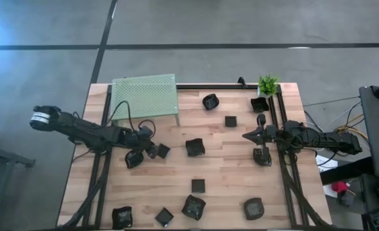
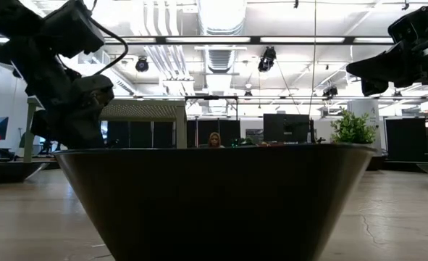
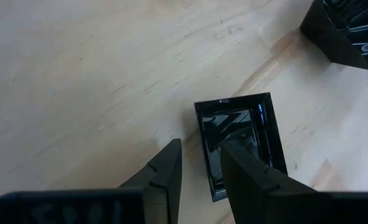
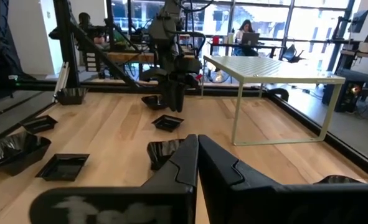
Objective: Pick & Place Mini shaped plates
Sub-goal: Put the black square shaped plate on the shelf
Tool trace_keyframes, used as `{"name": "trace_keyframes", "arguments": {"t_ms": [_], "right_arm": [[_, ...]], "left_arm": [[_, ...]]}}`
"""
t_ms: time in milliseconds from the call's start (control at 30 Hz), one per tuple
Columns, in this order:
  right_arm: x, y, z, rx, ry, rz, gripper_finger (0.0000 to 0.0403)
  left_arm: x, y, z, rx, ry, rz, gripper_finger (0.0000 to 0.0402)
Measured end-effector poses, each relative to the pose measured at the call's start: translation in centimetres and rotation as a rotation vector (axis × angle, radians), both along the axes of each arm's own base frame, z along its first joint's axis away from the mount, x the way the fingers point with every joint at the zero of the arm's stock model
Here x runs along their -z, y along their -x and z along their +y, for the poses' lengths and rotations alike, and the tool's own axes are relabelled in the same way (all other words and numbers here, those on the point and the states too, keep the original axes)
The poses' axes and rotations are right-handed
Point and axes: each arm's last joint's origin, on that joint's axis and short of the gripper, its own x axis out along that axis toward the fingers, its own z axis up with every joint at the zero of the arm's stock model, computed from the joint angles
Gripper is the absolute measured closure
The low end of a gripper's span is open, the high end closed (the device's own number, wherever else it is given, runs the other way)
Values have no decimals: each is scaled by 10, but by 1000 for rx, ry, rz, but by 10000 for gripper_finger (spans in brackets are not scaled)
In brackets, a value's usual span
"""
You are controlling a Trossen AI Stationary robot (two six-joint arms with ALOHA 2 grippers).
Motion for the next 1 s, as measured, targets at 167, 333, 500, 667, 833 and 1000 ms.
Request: {"name": "trace_keyframes", "arguments": {"t_ms": [167, 333, 500, 667, 833, 1000], "right_arm": [[0, 0, 0, -1, 13, 0, 394], [0, 0, 0, 0, 13, 0, 394], [0, 0, 0, 0, 13, 0, 394], [0, 0, 0, 0, 12, 0, 394], [0, 0, 0, -1, 13, 0, 394], [0, 0, 0, 0, 11, 1, 394]], "left_arm": [[4, -2, 0, -6, 4, -9, 299], [14, -9, -1, 1, 21, 11, 299], [20, -16, -3, 41, 42, 56, 299], [17, -21, -5, 62, 58, 52, 300], [13, -24, -6, 98, 65, 37, 329], [14, -23, -6, 98, 69, 47, 376]]}}
